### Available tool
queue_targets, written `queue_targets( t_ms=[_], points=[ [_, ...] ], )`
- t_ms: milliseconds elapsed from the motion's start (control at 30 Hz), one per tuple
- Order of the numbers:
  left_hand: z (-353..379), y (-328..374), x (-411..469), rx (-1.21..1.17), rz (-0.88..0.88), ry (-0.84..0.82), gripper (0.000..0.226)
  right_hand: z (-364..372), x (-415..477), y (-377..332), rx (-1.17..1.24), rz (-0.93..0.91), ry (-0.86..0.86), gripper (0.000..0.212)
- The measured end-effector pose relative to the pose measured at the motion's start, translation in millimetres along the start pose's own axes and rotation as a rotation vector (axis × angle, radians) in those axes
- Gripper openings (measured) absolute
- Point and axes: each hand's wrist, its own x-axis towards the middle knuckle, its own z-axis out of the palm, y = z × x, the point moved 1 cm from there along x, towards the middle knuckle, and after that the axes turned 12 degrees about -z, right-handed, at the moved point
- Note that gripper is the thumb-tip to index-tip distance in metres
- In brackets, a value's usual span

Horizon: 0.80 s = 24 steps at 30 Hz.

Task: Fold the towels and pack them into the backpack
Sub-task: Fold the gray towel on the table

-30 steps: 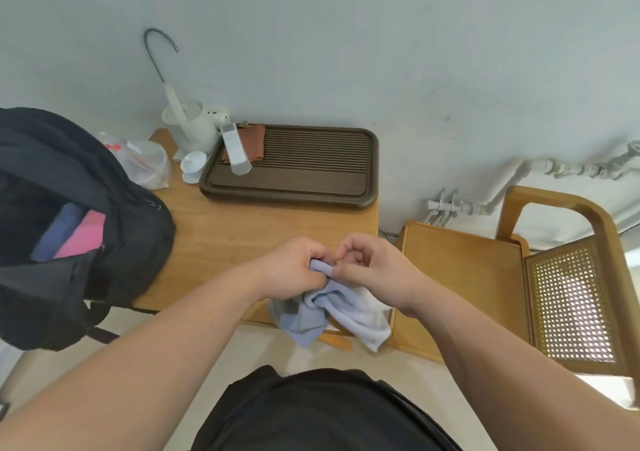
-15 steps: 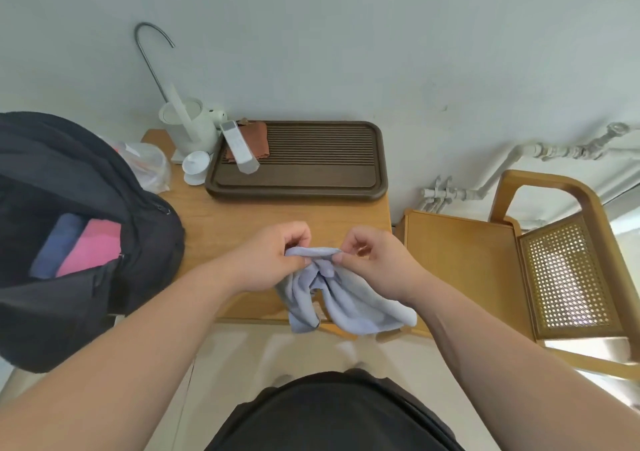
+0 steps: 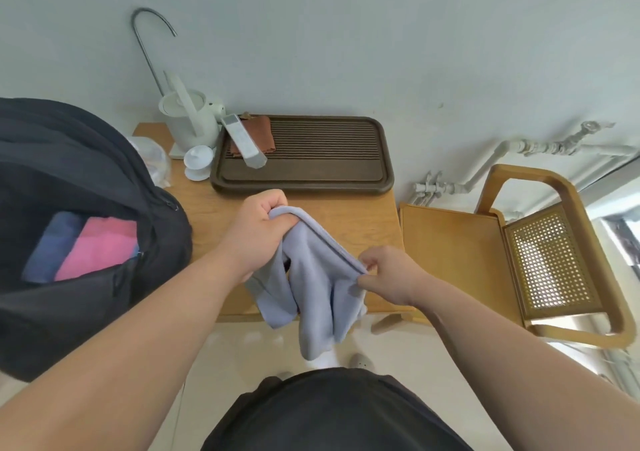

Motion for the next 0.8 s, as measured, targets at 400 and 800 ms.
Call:
queue_targets(
  t_ms=[400, 800],
  points=[
    [-20.2, -113.4, 42.9, 0.48, -0.488, -0.114, 0.031, 19.2, -30.4, 53.5, -0.048, 0.379, -0.205, 0.027],
    [25.7, -147.4, 103.0, 0.535, -0.466, 0.197, 0.031, -19.3, 21.4, 130.6, -0.054, 0.556, 0.122, 0.013]
  ],
)
